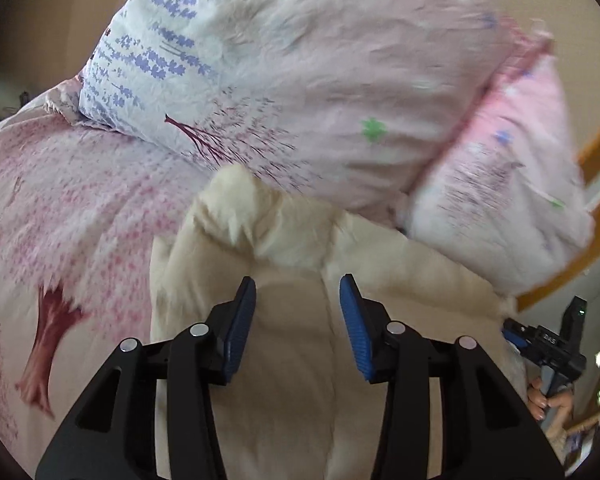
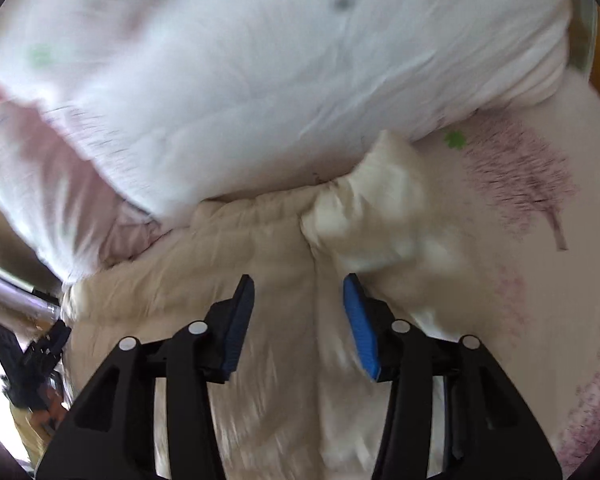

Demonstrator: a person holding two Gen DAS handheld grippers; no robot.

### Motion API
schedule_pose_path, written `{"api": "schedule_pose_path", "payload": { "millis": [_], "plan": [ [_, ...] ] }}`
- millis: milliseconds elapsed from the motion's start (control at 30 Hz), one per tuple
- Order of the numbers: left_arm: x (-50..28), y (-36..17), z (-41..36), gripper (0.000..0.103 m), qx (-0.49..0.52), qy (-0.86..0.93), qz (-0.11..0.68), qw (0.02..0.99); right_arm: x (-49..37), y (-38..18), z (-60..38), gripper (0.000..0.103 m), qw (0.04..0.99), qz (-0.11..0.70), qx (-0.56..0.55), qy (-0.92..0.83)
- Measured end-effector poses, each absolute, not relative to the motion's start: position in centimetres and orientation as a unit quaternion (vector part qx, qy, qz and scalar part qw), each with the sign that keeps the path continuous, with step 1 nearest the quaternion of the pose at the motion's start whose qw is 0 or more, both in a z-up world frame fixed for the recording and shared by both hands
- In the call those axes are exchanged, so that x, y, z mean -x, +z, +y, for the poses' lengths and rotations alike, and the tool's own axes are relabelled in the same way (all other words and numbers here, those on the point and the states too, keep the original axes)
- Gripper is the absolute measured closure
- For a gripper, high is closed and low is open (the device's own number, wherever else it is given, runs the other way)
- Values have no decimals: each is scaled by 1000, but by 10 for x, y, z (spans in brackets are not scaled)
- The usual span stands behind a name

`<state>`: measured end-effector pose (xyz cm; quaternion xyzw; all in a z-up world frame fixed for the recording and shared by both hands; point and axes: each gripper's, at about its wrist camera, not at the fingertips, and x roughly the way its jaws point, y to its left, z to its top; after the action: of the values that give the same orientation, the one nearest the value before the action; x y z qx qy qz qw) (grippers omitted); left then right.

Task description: Fold large clothes

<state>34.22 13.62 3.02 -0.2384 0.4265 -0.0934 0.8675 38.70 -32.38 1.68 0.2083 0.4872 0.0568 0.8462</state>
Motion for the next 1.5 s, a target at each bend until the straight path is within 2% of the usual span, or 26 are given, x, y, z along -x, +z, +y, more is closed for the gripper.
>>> {"api": "schedule_pose_path", "payload": {
  "millis": [67,200,367,467,567,600,667,700,867,1167,1333,1433,1500],
  "plan": [
    [-319,33,138,49,239,-112,416,870,-352,24,-335,54,856,471,-204,65],
    [-287,34,131,46,199,-115,410,883,-318,19,-338,53,861,466,-193,68],
    [-298,9,124,46,182,-91,440,875,-336,-28,-343,54,824,523,-216,35],
    [-296,4,120,46,171,-80,443,876,-338,-22,-341,53,828,519,-211,26],
    [-277,16,130,46,203,-100,430,874,-311,-2,-357,35,831,485,-268,48],
    [-269,21,137,40,213,-105,422,875,-301,2,-364,29,831,474,-286,50],
    [-256,28,154,28,231,-103,409,877,-283,7,-381,24,830,460,-313,40],
    [-251,30,163,26,238,-99,406,877,-276,6,-391,21,827,460,-323,29],
    [-248,13,191,25,274,-89,447,847,-264,-20,-415,19,785,488,-378,38],
    [-251,-20,186,26,319,-117,487,805,-272,-49,-410,18,751,509,-413,83],
    [-254,-31,176,27,338,-135,487,794,-279,-53,-400,32,747,512,-407,113],
    [-253,-37,174,37,366,-143,481,783,-279,-59,-399,60,735,519,-418,126],
    [-253,-42,173,55,382,-147,479,777,-279,-62,-397,72,729,515,-429,139]
  ]
}}
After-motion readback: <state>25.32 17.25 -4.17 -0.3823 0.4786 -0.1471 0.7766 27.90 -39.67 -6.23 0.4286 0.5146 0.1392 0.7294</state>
